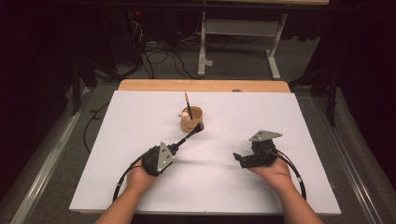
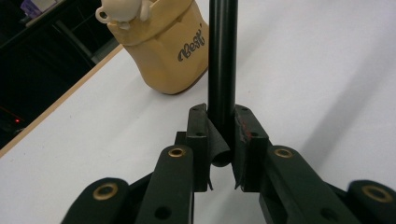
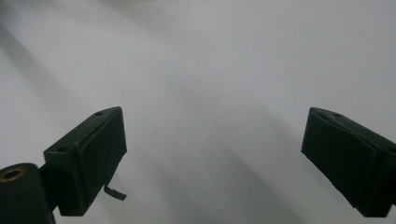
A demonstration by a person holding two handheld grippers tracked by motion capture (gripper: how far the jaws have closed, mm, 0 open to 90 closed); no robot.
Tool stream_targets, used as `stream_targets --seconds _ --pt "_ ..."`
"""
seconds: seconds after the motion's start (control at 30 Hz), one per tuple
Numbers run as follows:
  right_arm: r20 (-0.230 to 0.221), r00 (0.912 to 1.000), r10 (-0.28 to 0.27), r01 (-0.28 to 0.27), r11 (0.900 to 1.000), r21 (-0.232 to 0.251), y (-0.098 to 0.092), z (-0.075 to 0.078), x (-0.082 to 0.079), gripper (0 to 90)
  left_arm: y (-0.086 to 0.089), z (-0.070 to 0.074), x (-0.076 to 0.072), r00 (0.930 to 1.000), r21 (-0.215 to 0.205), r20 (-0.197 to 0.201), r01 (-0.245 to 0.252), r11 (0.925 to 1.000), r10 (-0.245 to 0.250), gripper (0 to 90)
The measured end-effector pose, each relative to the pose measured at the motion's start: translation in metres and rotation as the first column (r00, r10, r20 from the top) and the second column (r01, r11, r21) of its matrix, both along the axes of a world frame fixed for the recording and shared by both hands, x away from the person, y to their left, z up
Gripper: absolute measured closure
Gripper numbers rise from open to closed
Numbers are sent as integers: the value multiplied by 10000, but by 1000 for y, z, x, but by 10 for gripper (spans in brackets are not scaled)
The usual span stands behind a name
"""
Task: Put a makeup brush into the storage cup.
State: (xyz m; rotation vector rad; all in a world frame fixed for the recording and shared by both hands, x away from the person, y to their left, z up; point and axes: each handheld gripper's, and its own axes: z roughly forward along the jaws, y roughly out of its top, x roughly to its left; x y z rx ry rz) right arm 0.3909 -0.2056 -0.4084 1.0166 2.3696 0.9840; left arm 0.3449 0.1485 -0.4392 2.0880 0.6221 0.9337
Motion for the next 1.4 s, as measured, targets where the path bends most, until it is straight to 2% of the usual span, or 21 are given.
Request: stream_targets --seconds 0.33,0.47,0.53,0.6,0.83,0.97,1.2,1.4 --pt "819 9946 -630 576 9961 668 -4 -6 -8 75 7 2 2 9993 -830 -368 -73 9965 43 787" --pt "957 9924 -777 702 9944 796 -7 -11 -12 76 9 2 3 9987 -1090 -505 -94 9940 39 787" --pt "881 9925 -847 760 9923 978 -7 -13 -13 78 10 2 4 9984 -1219 -559 -130 9925 62 787" --pt "993 9916 -829 730 9924 993 -7 -13 -14 78 11 3 4 9977 -1472 -682 -138 9890 38 787" --pt "1365 9860 -962 786 9886 1288 -11 -9 -17 78 14 3 5 9945 -2346 -1045 -168 9720 -81 787" --pt "1358 9850 -1066 893 9878 1272 -14 -10 -19 80 16 2 6 9918 -2853 -1266 -195 9582 -175 787" --pt "1459 9838 -1039 847 9876 1324 -15 -11 -19 81 14 2 6 9892 -3358 -1387 -29 9419 -464 787" --pt "1507 9818 -1157 946 9856 1403 -17 -9 -21 80 12 2 5 9855 -3972 -1518 100 9177 -764 788"
